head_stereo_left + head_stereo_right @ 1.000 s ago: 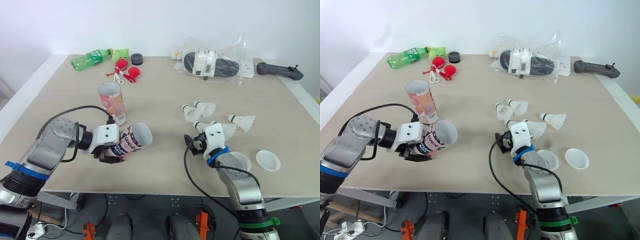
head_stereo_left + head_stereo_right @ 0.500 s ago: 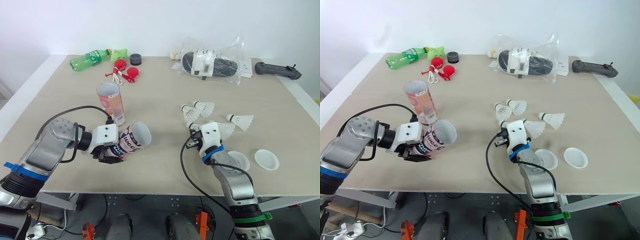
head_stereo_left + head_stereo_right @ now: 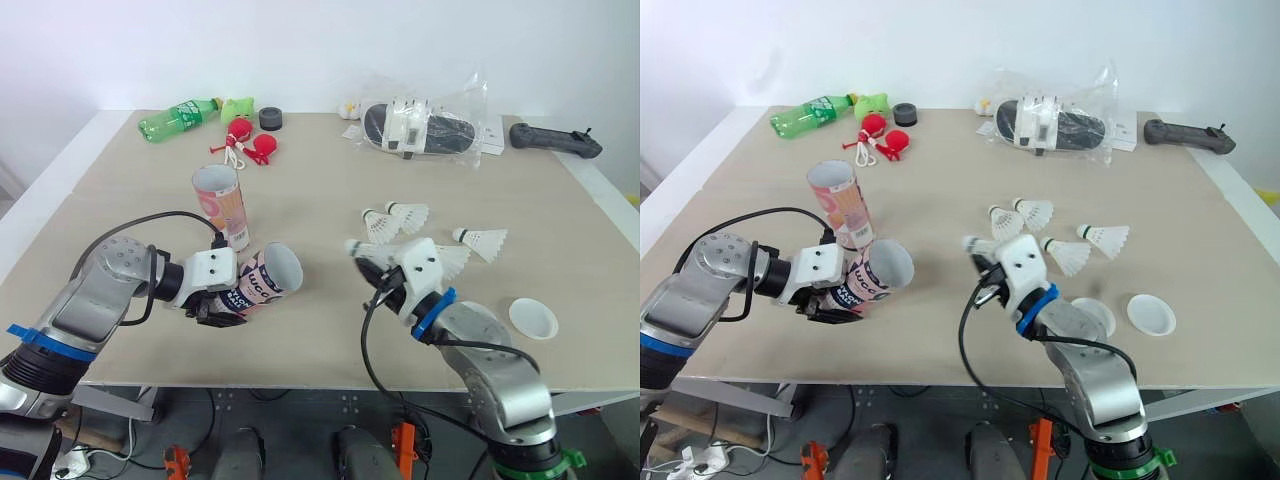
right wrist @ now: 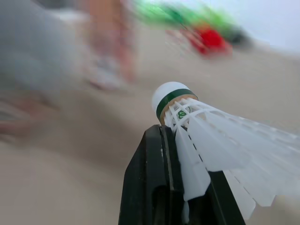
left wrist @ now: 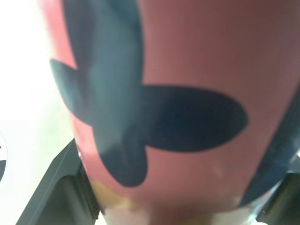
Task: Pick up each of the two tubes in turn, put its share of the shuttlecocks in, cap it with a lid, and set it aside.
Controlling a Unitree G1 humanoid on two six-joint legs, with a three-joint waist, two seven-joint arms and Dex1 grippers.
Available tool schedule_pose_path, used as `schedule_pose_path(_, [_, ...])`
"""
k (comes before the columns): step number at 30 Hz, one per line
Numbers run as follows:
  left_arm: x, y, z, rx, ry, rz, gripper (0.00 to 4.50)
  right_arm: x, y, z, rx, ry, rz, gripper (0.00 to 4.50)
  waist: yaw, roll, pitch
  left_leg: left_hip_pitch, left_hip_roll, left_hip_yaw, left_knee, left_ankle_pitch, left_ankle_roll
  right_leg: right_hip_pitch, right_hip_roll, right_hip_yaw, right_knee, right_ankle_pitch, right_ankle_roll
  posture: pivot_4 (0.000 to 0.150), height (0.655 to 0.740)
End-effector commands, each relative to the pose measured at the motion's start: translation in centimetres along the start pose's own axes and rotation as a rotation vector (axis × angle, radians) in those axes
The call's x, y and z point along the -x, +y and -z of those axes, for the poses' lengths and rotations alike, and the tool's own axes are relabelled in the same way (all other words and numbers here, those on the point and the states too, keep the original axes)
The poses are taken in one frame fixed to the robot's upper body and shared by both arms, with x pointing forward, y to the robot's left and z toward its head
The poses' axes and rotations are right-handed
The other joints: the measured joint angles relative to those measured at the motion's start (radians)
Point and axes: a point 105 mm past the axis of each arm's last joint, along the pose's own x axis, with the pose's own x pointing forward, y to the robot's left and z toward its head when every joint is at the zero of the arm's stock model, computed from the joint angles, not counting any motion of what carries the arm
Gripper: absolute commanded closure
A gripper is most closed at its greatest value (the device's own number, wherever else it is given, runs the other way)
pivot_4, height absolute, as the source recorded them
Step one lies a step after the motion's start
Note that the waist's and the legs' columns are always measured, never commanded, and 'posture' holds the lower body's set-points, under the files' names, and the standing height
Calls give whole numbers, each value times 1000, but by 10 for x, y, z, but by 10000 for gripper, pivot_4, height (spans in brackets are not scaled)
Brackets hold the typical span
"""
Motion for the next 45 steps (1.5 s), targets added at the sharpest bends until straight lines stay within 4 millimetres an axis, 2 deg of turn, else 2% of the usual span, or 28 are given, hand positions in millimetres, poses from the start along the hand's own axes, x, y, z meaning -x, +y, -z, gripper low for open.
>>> schedule_pose_path(1, [-8,-4,-1,-3,-4,28,13518,-1,11,-29,110,-28,-190,44694,0,0,0,0,0,0,0,0,0,1,0,0,0,0,0,1500,7400])
schedule_pose_path(5, [-9,-4,-2,-3,-6,25,13518,-10,16,-43,221,-2,-332,44694,1,0,0,0,0,1,0,0,0,2,0,1,-2,-1,1,1500,7400])
schedule_pose_path(9, [-9,-5,-2,-1,-7,20,13518,-22,25,-32,329,88,-431,44694,4,0,0,-1,-1,0,-1,0,0,2,0,0,-2,-2,1,1500,7400])
schedule_pose_path(17, [-7,-8,-2,11,-7,8,13518,-29,33,-26,344,116,-496,44694,4,0,0,-1,-1,0,-1,0,0,1,-1,0,-2,-2,1,1500,7400])
schedule_pose_path(18, [-7,-8,-2,12,-7,8,13518,-28,33,-28,341,111,-497,37557,4,0,0,-1,-1,0,-1,0,0,1,0,0,-2,-2,1,1500,7400])
schedule_pose_path(22, [-8,-8,-2,13,-8,6,13518,-27,31,-35,329,82,-490,22264,4,0,0,-1,-1,0,-1,0,0,1,-1,0,-2,-2,1,1500,7400])
schedule_pose_path(23, [-8,-8,-2,13,-8,6,13518,-26,31,-39,322,68,-488,17848,4,0,0,-1,-1,0,-1,0,0,1,0,0,-2,-2,1,1500,7400])
schedule_pose_path(24, [-8,-8,-2,12,-8,6,13518,-24,31,-42,319,62,-488,11090,4,0,0,-1,-1,0,-1,0,0,1,-1,0,-2,-2,1,1500,7400])
schedule_pose_path(26, [-8,-8,-2,9,-7,7,13518,-20,29,-45,318,60,-487,2314,5,0,0,-1,-1,0,-1,0,0,1,-1,0,-2,-2,1,1500,7400])
schedule_pose_path(27, [-8,-8,-3,8,-7,8,13518,-16,26,-48,305,54,-474,308,5,0,0,-1,-1,0,-1,0,0,1,-1,0,-2,-2,1,1500,7400])
schedule_pose_path(32, [-9,-9,-2,5,-6,14,13518,-2,15,-58,227,32,-430,308,5,0,0,-1,-1,0,-1,0,0,1,-1,0,-2,-2,1,1500,7400])
schedule_pose_path(36, [-9,-9,-1,4,-3,20,13518,17,-19,-63,83,-7,-266,308,8,-1,0,-1,-1,0,-1,0,0,2,-1,0,-2,-2,1,1500,7400])
schedule_pose_path(38, [-9,-9,-1,4,-3,23,13518,19,-51,-42,68,69,-74,308,7,-1,0,-1,-1,0,-1,0,0,1,-1,0,-2,-2,1,1500,7400])
schedule_pose_path(40, [-9,-9,-1,3,-3,25,13518,19,-76,-12,57,172,96,308,7,-1,0,-1,-1,0,-1,0,0,1,-1,0,-2,-2,1,1500,7400])
schedule_pose_path(43, [-9,-9,0,2,-2,26,13518,16,-99,26,-9,248,303,308,5,-1,0,-1,-1,1,-1,0,0,1,-1,1,-2,-2,1,1500,7400])
schedule_pose_path(45, [-9,-10,0,1,-3,27,13518,10,-99,43,-50,262,371,308,3,-1,0,-1,-1,1,-1,0,0,1,-1,1,-2,-2,1,1500,7400])
